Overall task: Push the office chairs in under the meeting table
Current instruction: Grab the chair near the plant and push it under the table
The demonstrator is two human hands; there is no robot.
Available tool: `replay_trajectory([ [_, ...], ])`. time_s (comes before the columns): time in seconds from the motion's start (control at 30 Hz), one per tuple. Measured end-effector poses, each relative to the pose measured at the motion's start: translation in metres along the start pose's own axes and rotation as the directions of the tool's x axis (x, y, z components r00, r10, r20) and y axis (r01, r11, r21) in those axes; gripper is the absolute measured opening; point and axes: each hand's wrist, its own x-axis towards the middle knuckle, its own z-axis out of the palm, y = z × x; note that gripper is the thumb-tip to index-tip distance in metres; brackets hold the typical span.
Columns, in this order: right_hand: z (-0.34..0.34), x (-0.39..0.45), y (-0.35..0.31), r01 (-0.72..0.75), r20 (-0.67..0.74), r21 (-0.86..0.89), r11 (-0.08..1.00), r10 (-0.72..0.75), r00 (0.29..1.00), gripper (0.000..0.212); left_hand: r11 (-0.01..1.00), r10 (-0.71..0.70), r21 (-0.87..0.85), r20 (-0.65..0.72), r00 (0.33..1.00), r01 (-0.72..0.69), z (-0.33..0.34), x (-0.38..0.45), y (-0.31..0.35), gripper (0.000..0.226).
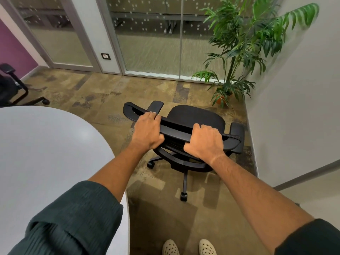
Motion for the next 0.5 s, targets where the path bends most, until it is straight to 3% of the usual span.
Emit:
replay_trajectory([
  [0.27,-0.004,-0.013,0.022,0.138,0.063,0.074,0.988,-0.143,0.988,0.047,0.993,-0.117,-0.012,-0.025,0.993,0.117,-0.003,-0.034,0.033,0.063],
  [0.5,-0.007,-0.033,0.060,0.243,0.092,0.096,0.965,-0.252,0.963,0.038,0.972,-0.233,-0.017,-0.023,0.972,0.233,-0.003,-0.059,0.082,0.063],
])
